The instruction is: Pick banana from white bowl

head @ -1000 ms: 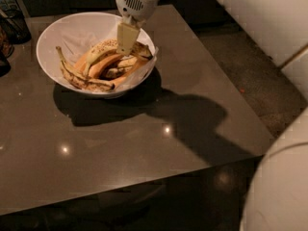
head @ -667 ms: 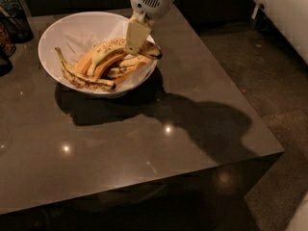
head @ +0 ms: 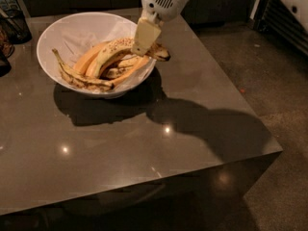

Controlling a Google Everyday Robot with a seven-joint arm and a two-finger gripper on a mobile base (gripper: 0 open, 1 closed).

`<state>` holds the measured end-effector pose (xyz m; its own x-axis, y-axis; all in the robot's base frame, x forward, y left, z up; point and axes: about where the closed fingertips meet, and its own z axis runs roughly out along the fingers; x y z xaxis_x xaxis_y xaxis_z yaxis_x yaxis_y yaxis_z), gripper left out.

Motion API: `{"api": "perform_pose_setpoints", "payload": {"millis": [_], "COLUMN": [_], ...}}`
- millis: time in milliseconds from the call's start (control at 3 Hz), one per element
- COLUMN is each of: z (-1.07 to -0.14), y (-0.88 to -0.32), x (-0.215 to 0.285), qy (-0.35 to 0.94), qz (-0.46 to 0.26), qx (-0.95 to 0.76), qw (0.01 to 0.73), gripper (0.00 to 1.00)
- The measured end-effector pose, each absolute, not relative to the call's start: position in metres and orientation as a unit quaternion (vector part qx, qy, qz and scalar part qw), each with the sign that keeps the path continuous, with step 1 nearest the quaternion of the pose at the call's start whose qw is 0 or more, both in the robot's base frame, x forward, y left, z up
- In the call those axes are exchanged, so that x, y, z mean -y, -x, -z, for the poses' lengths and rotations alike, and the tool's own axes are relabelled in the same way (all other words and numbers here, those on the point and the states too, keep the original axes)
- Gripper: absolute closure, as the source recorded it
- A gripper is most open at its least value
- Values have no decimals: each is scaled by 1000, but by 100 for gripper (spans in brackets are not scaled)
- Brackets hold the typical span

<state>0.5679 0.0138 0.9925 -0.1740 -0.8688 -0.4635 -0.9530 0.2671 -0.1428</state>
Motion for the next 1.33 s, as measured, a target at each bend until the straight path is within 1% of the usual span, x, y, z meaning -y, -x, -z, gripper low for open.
{"api": "perform_pose_setpoints", "payload": {"millis": [667, 1000, 1333], "z": [-1000, -991, -985], "y": [-498, -473, -459], "x": [42, 66, 81], "qy": [533, 500, 482], "qz": [-108, -110, -105], "qx": [-788, -807, -819], "qw": [288, 296, 294], "gripper": [100, 100, 100]}}
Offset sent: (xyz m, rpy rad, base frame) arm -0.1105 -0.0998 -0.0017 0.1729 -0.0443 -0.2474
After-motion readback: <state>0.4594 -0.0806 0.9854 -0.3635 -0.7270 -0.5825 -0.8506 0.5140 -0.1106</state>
